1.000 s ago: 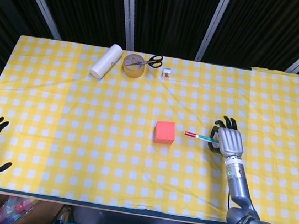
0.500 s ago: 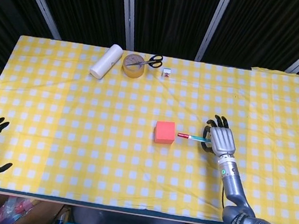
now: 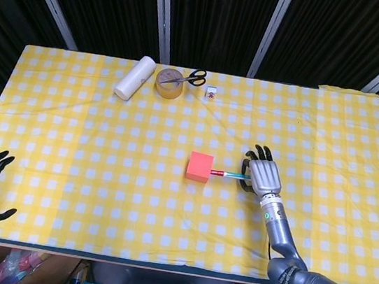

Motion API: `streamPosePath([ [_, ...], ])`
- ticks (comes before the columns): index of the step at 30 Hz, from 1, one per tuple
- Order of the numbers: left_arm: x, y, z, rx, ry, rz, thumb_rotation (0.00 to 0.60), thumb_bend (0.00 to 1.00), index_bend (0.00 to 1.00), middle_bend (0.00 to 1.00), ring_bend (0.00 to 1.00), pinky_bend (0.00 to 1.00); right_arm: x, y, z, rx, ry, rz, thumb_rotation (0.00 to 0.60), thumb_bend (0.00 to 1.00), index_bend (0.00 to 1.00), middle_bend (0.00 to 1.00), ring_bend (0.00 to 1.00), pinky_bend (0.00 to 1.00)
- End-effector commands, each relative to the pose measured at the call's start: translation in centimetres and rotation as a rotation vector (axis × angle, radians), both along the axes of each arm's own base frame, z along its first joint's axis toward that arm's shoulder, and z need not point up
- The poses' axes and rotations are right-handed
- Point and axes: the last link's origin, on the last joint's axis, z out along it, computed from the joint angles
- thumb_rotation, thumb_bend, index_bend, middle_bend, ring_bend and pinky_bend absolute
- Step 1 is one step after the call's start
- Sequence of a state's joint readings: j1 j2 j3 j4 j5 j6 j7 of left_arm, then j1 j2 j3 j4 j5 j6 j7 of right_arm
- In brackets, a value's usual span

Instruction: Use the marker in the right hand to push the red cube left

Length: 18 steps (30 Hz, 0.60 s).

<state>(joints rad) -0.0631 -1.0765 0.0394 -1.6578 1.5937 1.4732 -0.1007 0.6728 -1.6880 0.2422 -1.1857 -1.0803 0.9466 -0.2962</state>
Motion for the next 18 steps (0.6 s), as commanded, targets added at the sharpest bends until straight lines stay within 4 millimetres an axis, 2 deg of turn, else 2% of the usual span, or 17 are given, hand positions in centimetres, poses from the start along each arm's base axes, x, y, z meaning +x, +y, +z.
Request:
streamPosePath([
  [1, 0.0, 0.0, 0.0, -0.003, 0.001, -0.003, 0.6, 0.0, 0.0, 0.0, 0.0, 0.0, 1.1, 0.0, -0.5, 0.004, -0.013, 0.011, 0.6, 0.45, 0.64, 0.26, 0.06, 0.01],
  [5, 0.0, 0.0, 0.1, 0.001, -0.006, -0.002, 0.6, 0.0, 0.0, 0.0, 0.0, 0.0, 2.3, 0.0, -0.9, 0.008, -0.019, 0.027, 0.6, 0.46, 0.64, 0.26, 0.06, 0.01],
  [8, 0.0, 0.0, 0.2, 0.001, -0.011, 0.001, 0.6, 0.0, 0.0, 0.0, 0.0, 0.0, 2.4, 0.2, -1.1, 0.005, -0.013, 0.021, 0.6, 0.45, 0.64, 0.26, 0.06, 0.01],
  [18, 0.0, -0.1, 0.3, -0.002, -0.014, -0.01, 0.6, 0.0, 0.0, 0.0, 0.0, 0.0, 0.6, 1.0, -0.3, -0.03, 0.011, -0.06, 0.6, 0.46, 0.64, 0.26, 0.06, 0.01],
])
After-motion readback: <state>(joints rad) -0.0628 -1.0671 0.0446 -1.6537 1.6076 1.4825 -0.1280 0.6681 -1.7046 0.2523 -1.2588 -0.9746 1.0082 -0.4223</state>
